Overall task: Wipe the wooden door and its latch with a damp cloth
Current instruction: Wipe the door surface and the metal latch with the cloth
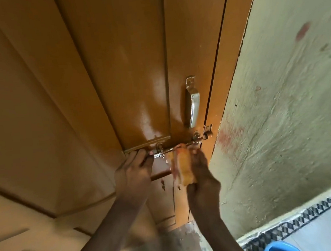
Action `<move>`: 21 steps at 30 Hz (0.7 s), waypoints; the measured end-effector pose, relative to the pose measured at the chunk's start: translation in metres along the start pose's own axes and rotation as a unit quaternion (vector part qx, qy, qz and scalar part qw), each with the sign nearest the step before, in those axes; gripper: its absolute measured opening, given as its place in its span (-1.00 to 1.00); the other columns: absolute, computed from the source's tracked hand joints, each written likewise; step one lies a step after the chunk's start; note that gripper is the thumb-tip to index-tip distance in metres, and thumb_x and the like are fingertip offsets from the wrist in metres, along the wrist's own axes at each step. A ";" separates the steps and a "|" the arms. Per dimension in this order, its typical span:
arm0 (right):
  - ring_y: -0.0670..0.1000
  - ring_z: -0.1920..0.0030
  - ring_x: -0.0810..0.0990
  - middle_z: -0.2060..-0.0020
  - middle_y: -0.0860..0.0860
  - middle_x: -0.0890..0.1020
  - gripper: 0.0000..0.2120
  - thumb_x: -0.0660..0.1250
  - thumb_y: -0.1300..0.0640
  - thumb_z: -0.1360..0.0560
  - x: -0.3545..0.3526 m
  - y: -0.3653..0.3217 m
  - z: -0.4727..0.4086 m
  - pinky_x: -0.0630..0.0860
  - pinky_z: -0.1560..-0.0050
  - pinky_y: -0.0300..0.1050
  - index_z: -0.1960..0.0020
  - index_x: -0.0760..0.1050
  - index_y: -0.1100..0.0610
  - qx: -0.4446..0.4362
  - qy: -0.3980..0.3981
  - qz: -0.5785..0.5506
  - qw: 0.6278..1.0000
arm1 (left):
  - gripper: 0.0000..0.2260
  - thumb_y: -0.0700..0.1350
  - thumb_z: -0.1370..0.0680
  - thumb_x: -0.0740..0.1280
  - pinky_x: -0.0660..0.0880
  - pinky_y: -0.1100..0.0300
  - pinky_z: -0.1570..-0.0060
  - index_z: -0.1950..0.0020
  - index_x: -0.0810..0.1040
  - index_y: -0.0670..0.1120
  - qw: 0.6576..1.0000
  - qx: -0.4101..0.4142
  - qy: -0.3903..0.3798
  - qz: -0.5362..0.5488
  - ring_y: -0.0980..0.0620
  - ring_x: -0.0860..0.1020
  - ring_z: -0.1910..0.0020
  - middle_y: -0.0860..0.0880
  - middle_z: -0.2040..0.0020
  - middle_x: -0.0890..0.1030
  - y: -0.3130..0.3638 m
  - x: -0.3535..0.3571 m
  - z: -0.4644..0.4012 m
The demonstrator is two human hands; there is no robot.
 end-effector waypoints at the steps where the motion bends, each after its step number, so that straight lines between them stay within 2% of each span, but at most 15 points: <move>1: 0.01 -0.10 0.69 -0.33 0.08 0.61 -0.54 0.22 0.19 -0.62 -0.012 0.003 -0.005 0.61 -0.15 -0.18 -0.52 0.40 0.10 0.046 0.035 -0.021 0.998 | -0.63 -0.27 -0.47 0.16 0.53 0.09 0.38 -0.02 0.76 -0.19 1.000 -0.001 -0.007 0.004 -0.16 0.61 0.20 -0.11 0.12 0.64 0.001 -0.003 -0.001; 2: 0.02 -0.04 0.70 -0.28 0.12 0.65 -0.55 0.25 0.22 -0.62 -0.024 0.003 -0.011 0.60 -0.09 -0.24 -0.51 0.41 0.12 0.085 0.080 -0.039 0.992 | -0.62 -0.29 -0.45 0.16 0.54 0.10 0.37 -0.03 0.76 -0.19 1.000 -0.002 -0.014 0.007 -0.17 0.62 0.19 -0.12 0.11 0.65 0.001 -0.005 -0.001; 3: 0.08 -0.06 0.72 -0.27 0.17 0.65 -0.55 0.26 0.22 -0.62 -0.031 0.003 -0.018 0.62 -0.12 -0.13 -0.51 0.43 0.14 0.109 0.121 -0.048 0.985 | -0.64 -0.31 -0.44 0.19 0.55 0.09 0.36 -0.03 0.76 -0.20 1.000 -0.002 -0.022 0.007 -0.18 0.62 0.18 -0.12 0.10 0.65 0.000 -0.004 -0.001; 5: 0.19 -0.19 0.69 -0.32 0.19 0.62 -0.51 0.23 0.26 -0.56 -0.038 0.002 -0.034 0.66 -0.15 0.15 -0.50 0.44 0.16 0.139 0.176 -0.058 0.973 | -0.69 -0.38 -0.36 0.40 0.57 0.06 0.37 -0.05 0.75 -0.20 0.998 -0.014 -0.053 0.006 -0.21 0.63 0.15 -0.13 0.08 0.65 -0.001 -0.005 -0.001; 7: 0.21 -0.24 0.65 -0.32 0.19 0.61 -0.50 0.24 0.35 -0.54 -0.030 -0.006 -0.048 0.63 -0.20 0.19 -0.47 0.46 0.19 0.181 0.203 -0.086 0.958 | -0.60 -0.41 -0.25 0.53 0.57 0.05 0.40 -0.06 0.75 -0.19 0.996 -0.030 -0.085 0.010 -0.20 0.64 0.15 -0.12 0.09 0.65 0.000 -0.005 -0.002; 9: 0.17 -0.20 0.65 -0.28 0.19 0.63 -0.59 0.26 0.38 -0.59 -0.010 -0.013 -0.053 0.59 -0.23 0.00 -0.43 0.48 0.22 0.229 0.207 -0.131 0.942 | -0.60 -0.41 -0.23 0.53 0.55 0.07 0.42 -0.04 0.76 -0.19 0.996 -0.029 -0.086 0.011 -0.18 0.64 0.16 -0.12 0.11 0.64 0.000 -0.005 -0.003; 10: 0.13 -0.17 0.65 -0.27 0.19 0.62 -0.62 0.26 0.36 -0.62 0.000 -0.019 -0.051 0.42 -0.21 -0.21 -0.42 0.48 0.22 0.231 0.197 -0.141 0.942 | -0.63 -0.40 -0.25 0.50 0.55 0.08 0.42 -0.03 0.76 -0.19 0.996 -0.025 -0.080 0.011 -0.18 0.63 0.17 -0.11 0.12 0.63 0.000 -0.005 -0.004; 11: 0.11 -0.20 0.64 -0.34 0.19 0.58 -0.59 0.26 0.36 -0.62 0.011 -0.024 -0.046 0.42 0.02 -0.24 -0.45 0.44 0.24 0.219 0.173 -0.142 0.950 | -0.66 -0.38 -0.29 0.45 0.54 0.09 0.42 -0.03 0.75 -0.18 0.997 -0.020 -0.072 0.011 -0.18 0.63 0.18 -0.11 0.12 0.62 0.000 -0.004 -0.004; 12: 0.15 -0.30 0.59 -0.47 0.19 0.46 -0.49 0.28 0.39 -0.59 0.022 -0.029 -0.039 0.36 -0.13 -0.32 -0.52 0.36 0.24 0.180 0.143 -0.104 0.968 | -0.70 -0.32 -0.33 0.39 0.53 0.10 0.42 -0.02 0.75 -0.17 0.997 -0.018 -0.070 0.009 -0.18 0.63 0.18 -0.10 0.13 0.62 -0.001 -0.004 -0.005; 14: 0.28 -0.52 0.35 -0.60 0.18 0.24 -0.34 0.27 0.41 -0.53 0.036 -0.021 -0.022 0.32 -0.27 -0.25 -0.60 0.21 0.23 0.091 0.079 -0.030 0.992 | -0.70 -0.22 -0.41 0.26 0.53 0.10 0.42 0.00 0.75 -0.15 0.998 -0.014 -0.068 0.001 -0.17 0.64 0.18 -0.09 0.13 0.62 -0.001 -0.004 -0.004; 15: 0.32 -0.55 0.27 -0.60 0.19 0.23 -0.32 0.24 0.41 -0.52 0.038 -0.012 -0.017 0.28 -0.38 -0.13 -0.61 0.19 0.22 0.051 0.060 -0.017 0.997 | -0.68 -0.20 -0.43 0.22 0.54 0.09 0.43 0.01 0.75 -0.15 0.998 -0.011 -0.063 0.001 -0.18 0.65 0.19 -0.10 0.13 0.63 -0.002 -0.004 -0.003; 16: 0.35 -0.55 0.26 -0.59 0.20 0.26 -0.32 0.21 0.39 -0.53 0.036 -0.002 -0.017 0.25 -0.44 0.03 -0.62 0.17 0.17 0.025 0.049 -0.011 0.998 | -0.66 -0.20 -0.44 0.20 0.54 0.08 0.43 0.01 0.76 -0.15 0.998 -0.010 -0.060 0.003 -0.18 0.65 0.19 -0.11 0.13 0.63 -0.002 -0.004 -0.003; 18: 0.37 -0.44 0.44 -0.52 0.21 0.39 -0.32 0.14 0.29 -0.55 0.028 0.019 -0.027 0.47 -0.37 0.30 -0.64 0.13 0.04 0.038 0.061 -0.026 0.997 | -0.72 -0.25 -0.45 0.26 0.54 0.10 0.43 0.01 0.76 -0.16 0.999 -0.007 -0.047 -0.001 -0.17 0.65 0.18 -0.11 0.12 0.64 -0.002 -0.004 -0.003; 19: 0.36 -0.38 0.52 -0.48 0.23 0.45 -0.34 0.14 0.24 -0.55 0.027 0.027 -0.035 0.55 -0.28 0.31 -0.64 0.16 0.04 0.065 0.086 -0.035 0.993 | -0.76 -0.29 -0.44 0.33 0.55 0.10 0.42 0.00 0.75 -0.17 0.999 -0.007 -0.043 -0.003 -0.17 0.65 0.17 -0.12 0.11 0.64 -0.003 -0.002 -0.003; 21: 0.32 -0.36 0.55 -0.44 0.25 0.49 -0.37 0.16 0.23 -0.51 0.032 0.021 -0.042 0.59 -0.26 0.22 -0.60 0.25 0.17 0.116 0.107 -0.049 0.986 | -0.76 -0.36 -0.39 0.46 0.56 0.07 0.39 -0.02 0.75 -0.18 0.999 -0.019 -0.047 0.005 -0.18 0.64 0.15 -0.12 0.09 0.64 -0.003 0.001 -0.001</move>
Point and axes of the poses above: each hand's wrist, its own z-axis away from the middle knuckle, its own x-axis out of the palm, y = z × x, the point moved 2 cm from there along -z, towards the middle knuckle
